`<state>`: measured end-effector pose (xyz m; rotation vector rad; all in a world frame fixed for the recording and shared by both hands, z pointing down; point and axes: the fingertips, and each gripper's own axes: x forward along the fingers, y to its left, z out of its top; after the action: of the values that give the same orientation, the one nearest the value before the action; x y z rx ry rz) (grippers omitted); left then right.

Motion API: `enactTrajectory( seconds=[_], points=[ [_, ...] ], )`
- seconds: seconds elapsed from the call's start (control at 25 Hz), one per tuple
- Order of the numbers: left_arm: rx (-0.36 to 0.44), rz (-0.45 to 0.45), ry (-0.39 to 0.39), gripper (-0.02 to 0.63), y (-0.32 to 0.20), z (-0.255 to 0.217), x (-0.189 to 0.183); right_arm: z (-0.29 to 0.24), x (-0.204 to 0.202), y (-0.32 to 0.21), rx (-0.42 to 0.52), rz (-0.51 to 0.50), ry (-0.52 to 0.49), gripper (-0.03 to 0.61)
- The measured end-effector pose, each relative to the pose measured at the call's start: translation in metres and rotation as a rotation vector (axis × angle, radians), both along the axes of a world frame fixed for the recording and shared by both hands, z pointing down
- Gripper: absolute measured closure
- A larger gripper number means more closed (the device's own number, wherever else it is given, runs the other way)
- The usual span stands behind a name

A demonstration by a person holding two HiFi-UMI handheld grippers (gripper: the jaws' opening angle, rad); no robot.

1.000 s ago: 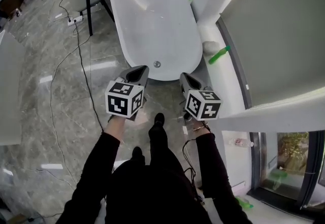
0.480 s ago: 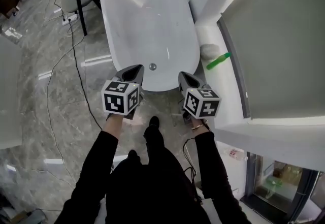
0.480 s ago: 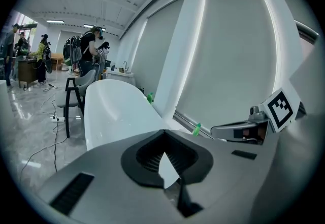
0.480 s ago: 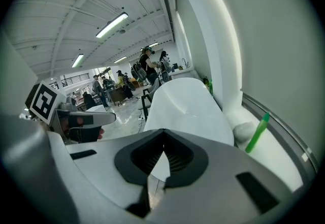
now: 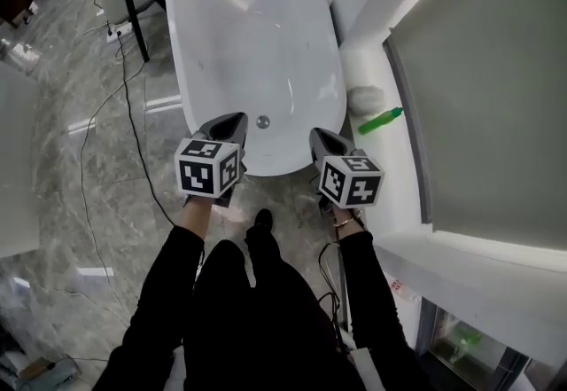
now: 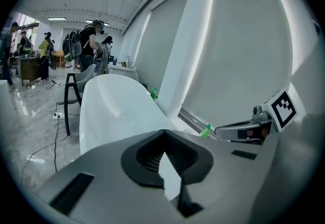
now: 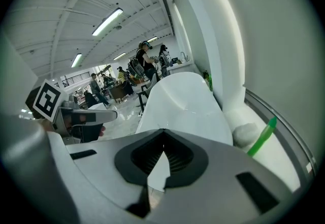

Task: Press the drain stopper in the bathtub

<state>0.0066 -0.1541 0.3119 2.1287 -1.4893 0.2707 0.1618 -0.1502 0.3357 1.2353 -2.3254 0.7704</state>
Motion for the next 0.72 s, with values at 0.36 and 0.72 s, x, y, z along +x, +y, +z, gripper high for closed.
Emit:
enactTrajectory(
  seconds=[0.36, 0.72],
  points=[
    [-0.059, 0.017, -0.043, 0.609, -0.018, 0.032, 0.001, 0.032, -0.008, -0.025, -0.049, -0.026, -0.014, 0.577],
    [-0.136, 0.045, -0.046, 0.609, -0.056, 0.072, -0.003, 0.061, -0.004, -0.062, -0.106, 0.004, 0.010, 0.577]
  ],
)
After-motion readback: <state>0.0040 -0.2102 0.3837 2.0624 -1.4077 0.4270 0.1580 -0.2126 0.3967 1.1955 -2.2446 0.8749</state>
